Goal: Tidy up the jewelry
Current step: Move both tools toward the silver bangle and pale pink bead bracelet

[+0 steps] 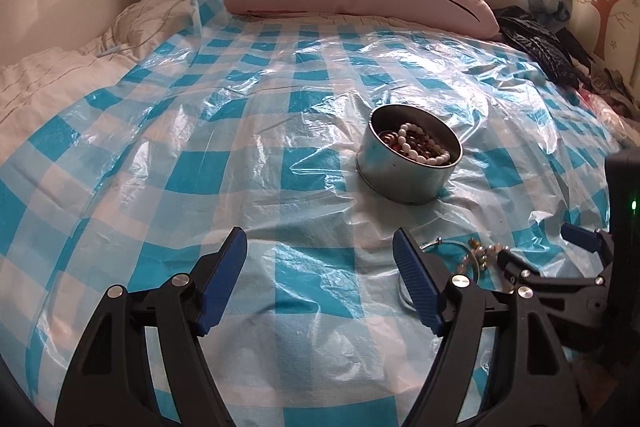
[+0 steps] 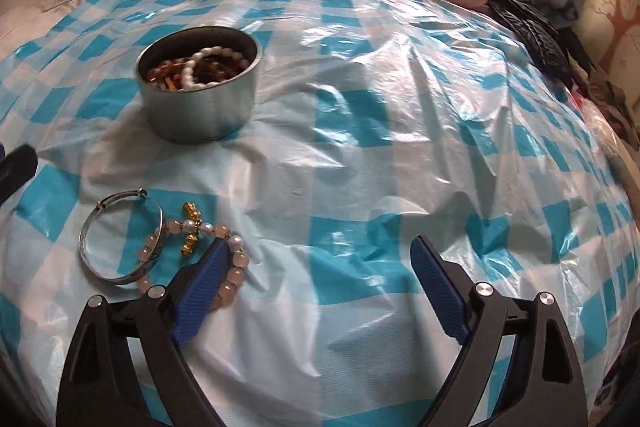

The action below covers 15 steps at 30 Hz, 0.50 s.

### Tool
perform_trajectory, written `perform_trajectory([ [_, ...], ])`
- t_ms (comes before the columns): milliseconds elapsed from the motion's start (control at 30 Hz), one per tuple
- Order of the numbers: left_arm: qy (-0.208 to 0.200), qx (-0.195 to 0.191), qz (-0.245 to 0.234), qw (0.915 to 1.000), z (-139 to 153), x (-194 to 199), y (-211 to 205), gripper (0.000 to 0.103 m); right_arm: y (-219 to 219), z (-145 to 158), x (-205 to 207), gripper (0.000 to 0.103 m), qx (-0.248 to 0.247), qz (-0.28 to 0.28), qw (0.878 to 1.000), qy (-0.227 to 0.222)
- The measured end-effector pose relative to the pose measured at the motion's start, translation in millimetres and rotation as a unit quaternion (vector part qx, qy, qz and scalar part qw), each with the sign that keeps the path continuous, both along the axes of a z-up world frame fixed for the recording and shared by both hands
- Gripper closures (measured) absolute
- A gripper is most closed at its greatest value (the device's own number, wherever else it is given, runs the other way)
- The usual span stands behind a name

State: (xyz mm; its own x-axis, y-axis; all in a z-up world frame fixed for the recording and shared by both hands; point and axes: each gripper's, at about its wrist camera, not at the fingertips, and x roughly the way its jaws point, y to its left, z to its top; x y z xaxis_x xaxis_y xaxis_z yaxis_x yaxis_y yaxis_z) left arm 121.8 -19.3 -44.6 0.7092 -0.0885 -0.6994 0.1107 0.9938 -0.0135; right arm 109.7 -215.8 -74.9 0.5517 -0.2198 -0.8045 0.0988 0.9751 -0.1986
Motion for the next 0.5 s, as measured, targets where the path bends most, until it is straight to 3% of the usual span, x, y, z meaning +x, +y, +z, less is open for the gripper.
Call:
perform_trajectory([
  [233,-0.005,0.061,-0.085,0.9945,-7.4,-2.3,-44.4,0.031,-17.4,1.4,2.2,0.015,0.04,-0.018,0.999,0.002],
  [433,0.034,0.084,-0.118,0.9889,-25.6,7.3,-59.9,0.033,-16.2,-3.1,4.5,0.014,0.055,-0.016,0.998,0.011],
  [500,0.049,0.099,-0.118,0.9868,-33.4,10.6,-63.3,0.051,-15.7,-3.7,4.4,0.013,0.055,-0.015,0.998,0.012],
])
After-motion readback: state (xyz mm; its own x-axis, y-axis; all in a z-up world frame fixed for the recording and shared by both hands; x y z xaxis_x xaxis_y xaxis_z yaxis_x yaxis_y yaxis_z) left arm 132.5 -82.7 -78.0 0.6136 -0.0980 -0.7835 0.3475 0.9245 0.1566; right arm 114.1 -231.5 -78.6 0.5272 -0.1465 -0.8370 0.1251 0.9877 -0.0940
